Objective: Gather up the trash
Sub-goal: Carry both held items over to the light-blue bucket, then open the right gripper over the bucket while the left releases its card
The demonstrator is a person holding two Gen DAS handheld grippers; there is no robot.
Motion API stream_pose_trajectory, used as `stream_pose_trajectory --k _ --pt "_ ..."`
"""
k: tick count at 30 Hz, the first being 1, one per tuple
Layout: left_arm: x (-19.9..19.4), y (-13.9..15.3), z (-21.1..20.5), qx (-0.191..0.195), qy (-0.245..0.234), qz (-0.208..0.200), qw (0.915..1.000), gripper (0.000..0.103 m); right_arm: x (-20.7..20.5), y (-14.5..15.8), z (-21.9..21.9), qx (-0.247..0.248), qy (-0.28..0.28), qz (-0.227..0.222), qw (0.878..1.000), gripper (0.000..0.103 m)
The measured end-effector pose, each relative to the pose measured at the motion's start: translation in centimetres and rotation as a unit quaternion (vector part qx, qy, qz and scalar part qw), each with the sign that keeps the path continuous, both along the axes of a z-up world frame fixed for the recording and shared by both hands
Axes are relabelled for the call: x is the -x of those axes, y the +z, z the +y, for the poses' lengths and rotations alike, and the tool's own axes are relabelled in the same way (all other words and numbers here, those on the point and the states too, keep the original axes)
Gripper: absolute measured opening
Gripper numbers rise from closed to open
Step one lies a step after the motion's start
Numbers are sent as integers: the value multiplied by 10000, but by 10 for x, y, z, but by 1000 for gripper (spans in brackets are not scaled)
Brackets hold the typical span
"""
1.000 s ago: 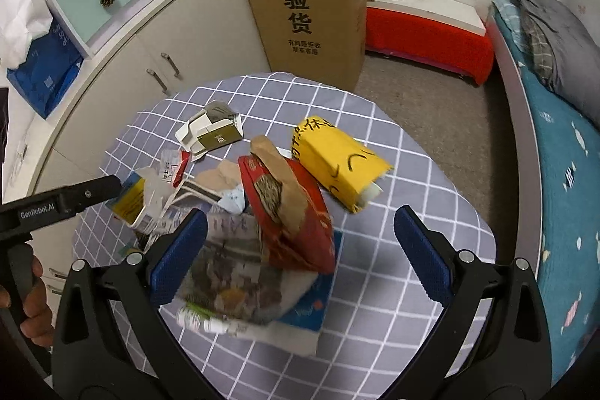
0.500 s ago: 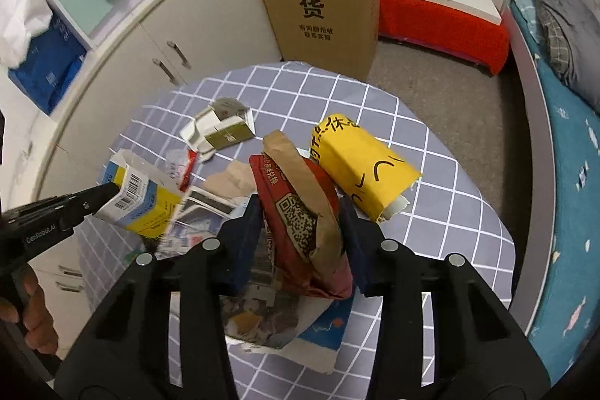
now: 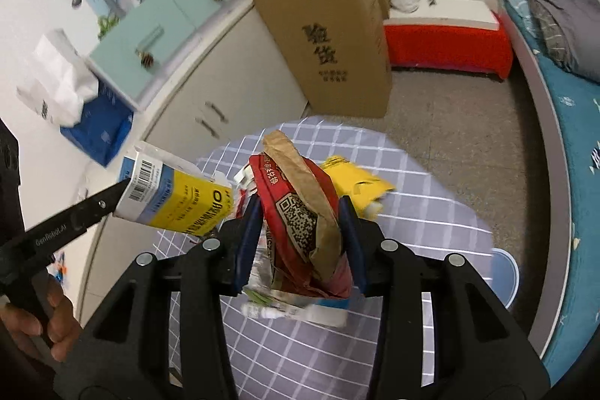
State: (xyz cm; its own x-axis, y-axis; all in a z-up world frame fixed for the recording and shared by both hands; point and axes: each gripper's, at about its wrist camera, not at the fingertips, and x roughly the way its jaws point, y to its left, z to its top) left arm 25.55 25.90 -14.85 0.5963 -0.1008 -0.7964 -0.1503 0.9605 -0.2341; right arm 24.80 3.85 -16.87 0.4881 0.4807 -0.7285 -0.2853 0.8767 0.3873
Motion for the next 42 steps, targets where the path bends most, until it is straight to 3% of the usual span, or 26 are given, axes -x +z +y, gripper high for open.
stream_pose_trajectory --k 7,15,17,19,24,36,42 --pt "-14 6 -123 98 -746 -2 9972 3 15 9 -123 22 -658 -34 9978 41" --pt "-34 -28 -263 -18 -1539 314 9876 3 26 -18 -251 236 -1406 275 9894 41" --pt "-40 -40 -294 -30 -1677 413 9850 3 23 -27 -270 195 -1512 305 9878 45" --pt "-46 -50 -318 -83 -1777 487 9828 3 20 -36 -288 83 -1603 364 9864 72" --pt "-53 -65 -355 -187 -1947 693 9782 3 18 -49 -325 122 -1868 432 9814 73" --pt "-62 -85 -439 -374 -2784 1013 9544 3 35 -36 -379 628 -2483 94 9666 80" --pt "-62 -85 -463 -403 -3013 976 9477 5 47 -31 -402 674 -2812 31 9573 81"
